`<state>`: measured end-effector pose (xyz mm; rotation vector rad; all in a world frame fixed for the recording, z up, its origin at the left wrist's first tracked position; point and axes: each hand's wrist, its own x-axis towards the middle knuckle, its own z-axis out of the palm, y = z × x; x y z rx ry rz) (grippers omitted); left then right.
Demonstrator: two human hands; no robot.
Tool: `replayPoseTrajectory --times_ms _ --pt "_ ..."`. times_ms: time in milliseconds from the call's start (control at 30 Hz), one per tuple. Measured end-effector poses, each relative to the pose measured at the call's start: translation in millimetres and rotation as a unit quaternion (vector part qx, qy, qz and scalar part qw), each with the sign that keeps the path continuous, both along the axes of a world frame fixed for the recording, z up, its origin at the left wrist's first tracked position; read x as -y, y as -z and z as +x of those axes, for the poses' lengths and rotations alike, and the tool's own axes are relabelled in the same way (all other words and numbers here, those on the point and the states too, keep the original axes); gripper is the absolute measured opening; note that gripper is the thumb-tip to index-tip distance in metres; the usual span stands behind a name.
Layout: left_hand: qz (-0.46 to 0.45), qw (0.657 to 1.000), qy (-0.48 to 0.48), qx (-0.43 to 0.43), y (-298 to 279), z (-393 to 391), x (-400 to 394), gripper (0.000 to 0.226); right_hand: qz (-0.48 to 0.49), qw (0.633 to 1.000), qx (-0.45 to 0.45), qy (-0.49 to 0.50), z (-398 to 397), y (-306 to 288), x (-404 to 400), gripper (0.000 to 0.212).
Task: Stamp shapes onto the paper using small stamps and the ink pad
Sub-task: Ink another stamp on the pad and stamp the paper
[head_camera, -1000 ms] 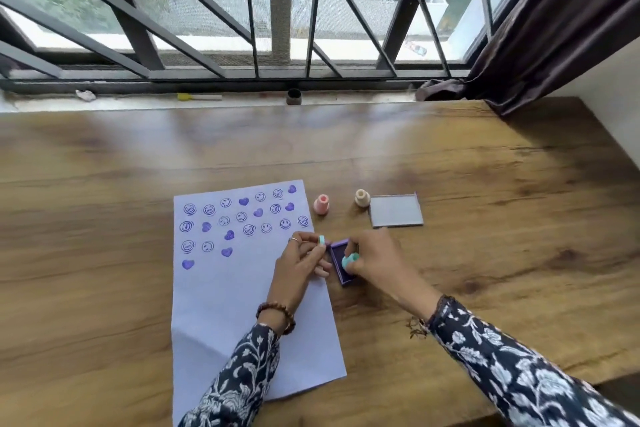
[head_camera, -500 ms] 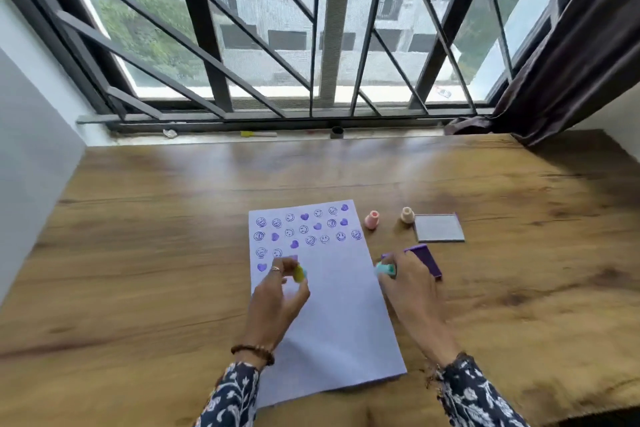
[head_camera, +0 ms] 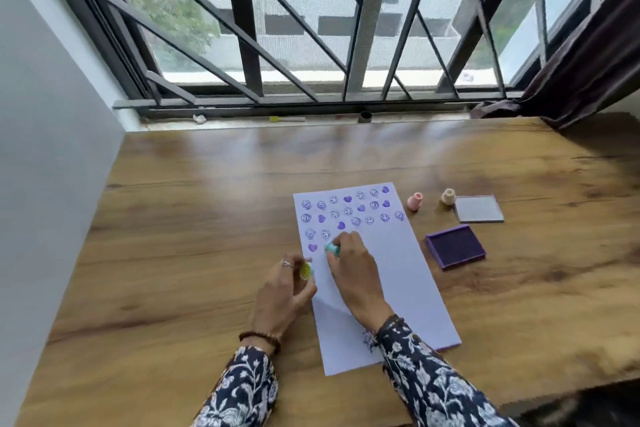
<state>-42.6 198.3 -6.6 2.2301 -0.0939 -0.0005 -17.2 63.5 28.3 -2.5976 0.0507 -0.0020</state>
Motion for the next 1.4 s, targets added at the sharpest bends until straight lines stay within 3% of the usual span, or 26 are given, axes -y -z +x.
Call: replayPoseTrajectory --times_ms 267,500,633,900,1000,1067,1200,1300,1400 --pt "0.022 0.999 0.009 0.035 4.0 11.5 -5.2 0.024 -0.09 0.994 -0.039 -0.04 18.2 -7.7 -3.6 0.015" --pt "-0.008 0.999 0.023 0.038 4.7 16.8 -9.4 0.026 -0.023 0.987 -0.147 -0.055 56.0 -16.7 2.9 0.016" --pt "-0.019 0.999 0.023 0.029 3.4 17.2 -10.1 0.039 -0.011 0.973 -0.215 -0.083 70.7 -21.2 4.0 0.018" --pt "-0.033 0.999 0.014 -0.005 -6.3 15.8 -9.4 0.022 -0.029 0.987 -0.128 -0.092 51.2 -19.1 3.9 0.017" --pt "-0.082 0.995 0.0 -0.051 -14.7 16.8 -11.3 0.02 0.032 0.994 -0.1 -0.041 34.9 -15.0 9.2 0.015" --pt "-0.1 0.993 -0.022 -0.058 -20.9 14.3 -11.4 0.021 0.126 0.988 -0.081 0.04 19.8 -13.0 16.3 0.012" --pt "-0.205 0.969 -0.103 -0.089 -36.2 3.1 0.7 0.025 0.397 0.886 -0.146 0.189 -15.9 -15.7 41.0 0.009" --pt "-0.362 0.902 -0.133 -0.195 -41.2 -2.6 24.5 0.014 0.513 0.823 -0.195 0.147 -39.2 -21.4 54.2 0.007" --pt "-0.455 0.834 -0.11 -0.292 -50.0 -5.4 47.6 0.01 0.535 0.819 -0.174 0.113 -51.6 -28.6 64.4 0.016"
